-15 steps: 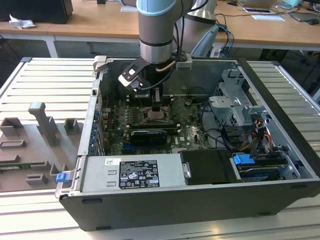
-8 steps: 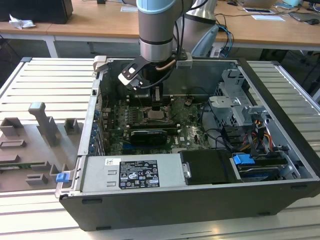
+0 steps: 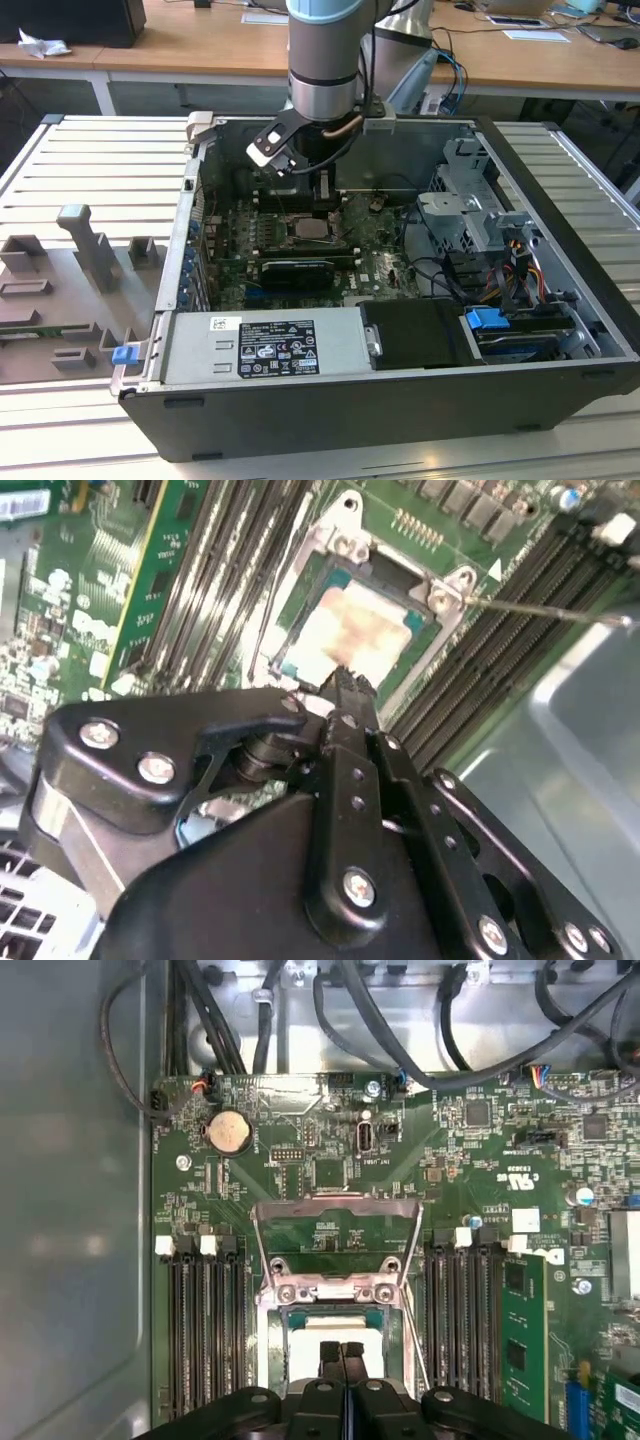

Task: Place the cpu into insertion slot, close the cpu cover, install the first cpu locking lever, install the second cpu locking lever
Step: 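Close the cpu cover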

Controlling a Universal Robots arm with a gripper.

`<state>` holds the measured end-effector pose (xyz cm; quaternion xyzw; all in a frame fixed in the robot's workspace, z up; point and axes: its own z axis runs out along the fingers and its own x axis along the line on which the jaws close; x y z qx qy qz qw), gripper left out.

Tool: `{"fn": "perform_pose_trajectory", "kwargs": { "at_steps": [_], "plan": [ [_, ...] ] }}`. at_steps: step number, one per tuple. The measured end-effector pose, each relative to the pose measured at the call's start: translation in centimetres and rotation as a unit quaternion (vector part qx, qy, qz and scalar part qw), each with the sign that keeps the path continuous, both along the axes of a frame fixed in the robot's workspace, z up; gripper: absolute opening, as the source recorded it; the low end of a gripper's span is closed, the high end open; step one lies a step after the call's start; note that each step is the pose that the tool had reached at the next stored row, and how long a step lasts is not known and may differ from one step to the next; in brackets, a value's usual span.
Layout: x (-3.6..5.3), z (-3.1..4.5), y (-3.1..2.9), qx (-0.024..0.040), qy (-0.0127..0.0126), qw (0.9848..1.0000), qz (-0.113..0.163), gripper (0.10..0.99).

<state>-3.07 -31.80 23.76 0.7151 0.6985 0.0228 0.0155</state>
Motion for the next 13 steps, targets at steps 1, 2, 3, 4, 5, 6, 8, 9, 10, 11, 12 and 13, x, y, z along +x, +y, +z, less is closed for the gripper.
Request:
{"fn": "perform_pose_trajectory", "kwargs": {
  "at_steps": [1,2,3,4,5,6,8,9,10,11,12,13],
  "plan": [
    [0.00,0.45,0.00,0.0000,0.0000,1.0000,0.000,0.106],
    [0.00,0.87,0.00,0.0000,0.0000,1.0000,0.000,0.106],
    [0.00,1.69,0.01,0.0000,0.0000,1.0000,0.000,0.106],
    [0.00,2.35,0.00,0.0000,0.0000,1.0000,0.000,0.106],
    [0.02,2.40,0.01,0.0001,0.0000,1.0000,0.000,0.106],
    [0.34,2.40,0.01,0.0001,0.0000,1.0000,0.000,0.106],
    [1.33,2.41,0.01,0.0000,0.0004,1.0000,0.000,0.106],
    [1.60,2.43,0.00,-0.0001,0.0009,1.0000,0.000,0.106],
    [1.67,2.55,0.00,-0.0001,0.0011,1.0000,0.000,0.106],
    [1.73,2.88,0.00,0.0000,0.0013,1.0000,0.000,0.106],
    [1.75,3.13,0.00,0.0000,0.0013,1.0000,0.000,0.106],
    [2.14,3.23,0.01,0.0002,0.0012,1.0000,0.000,0.106]
  ]
}}
